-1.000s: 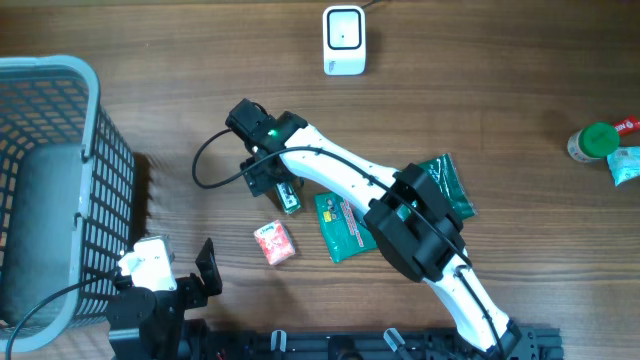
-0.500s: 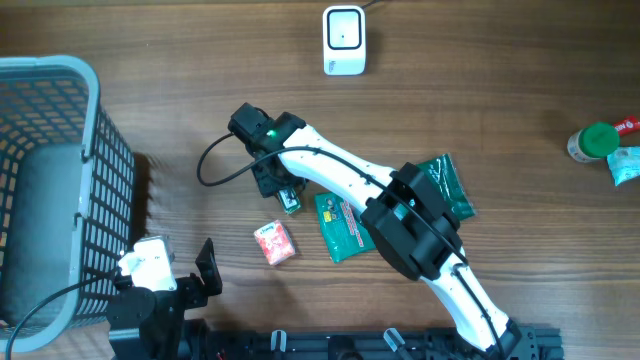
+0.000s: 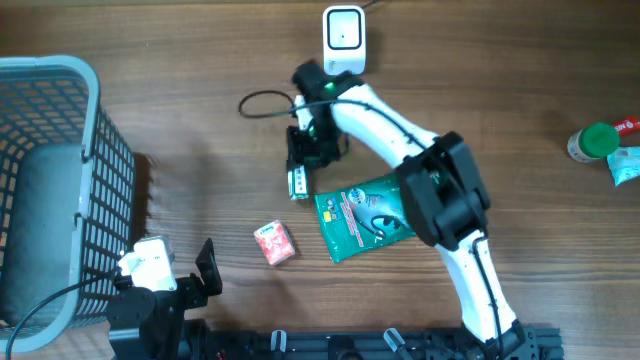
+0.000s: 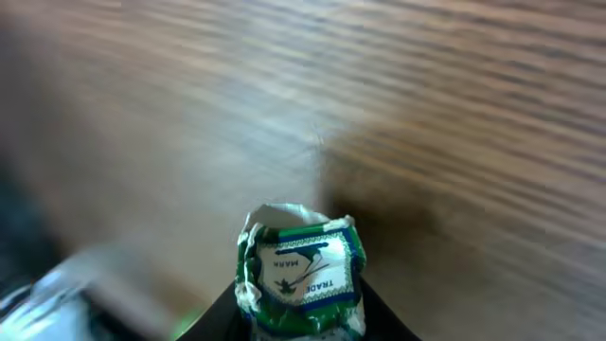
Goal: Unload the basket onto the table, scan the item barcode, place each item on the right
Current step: 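Lift small green box and hold it under the barcode scanner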
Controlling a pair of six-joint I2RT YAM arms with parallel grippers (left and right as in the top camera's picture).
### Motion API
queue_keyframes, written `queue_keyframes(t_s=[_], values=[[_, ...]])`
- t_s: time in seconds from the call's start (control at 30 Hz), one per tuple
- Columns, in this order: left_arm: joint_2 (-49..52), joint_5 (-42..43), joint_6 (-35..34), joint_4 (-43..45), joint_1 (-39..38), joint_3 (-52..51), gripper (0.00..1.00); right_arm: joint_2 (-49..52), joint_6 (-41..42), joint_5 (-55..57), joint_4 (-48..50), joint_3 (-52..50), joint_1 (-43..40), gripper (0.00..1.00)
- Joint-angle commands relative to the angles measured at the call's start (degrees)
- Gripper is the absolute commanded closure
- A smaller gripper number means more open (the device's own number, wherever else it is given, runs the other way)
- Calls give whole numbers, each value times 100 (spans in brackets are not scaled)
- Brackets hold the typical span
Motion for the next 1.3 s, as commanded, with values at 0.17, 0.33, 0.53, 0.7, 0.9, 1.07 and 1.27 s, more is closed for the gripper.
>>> queue_keyframes(t_s=[0.17,0.33,0.53,0.7,0.9,1.07,1.27], values=[[-39,68,-28,17,11,-31,0,81,-1445,-4409,-162,76,-778,70],[-39,68,-28,17,11,-31,0,81,-2312,-4446,-1193,76,-782,71],[-39,68,-28,17,11,-31,0,26,-3858,-4398,-2796,79,-782,71],[-39,68,-28,17,11,-31,0,-111,-4172,-3928,-3401,74,-765,75],[-39,68,-28,17,11,-31,0,-271,-3812,-3733,-3399,74,-531,74],[-39,68,-31,17,11,-31,0,-337,-3709,-3705,-3399,76,-319,73],[-39,68,-28,17,11,-31,0,-675,-3394,-2098,-3399,101,-334,71]])
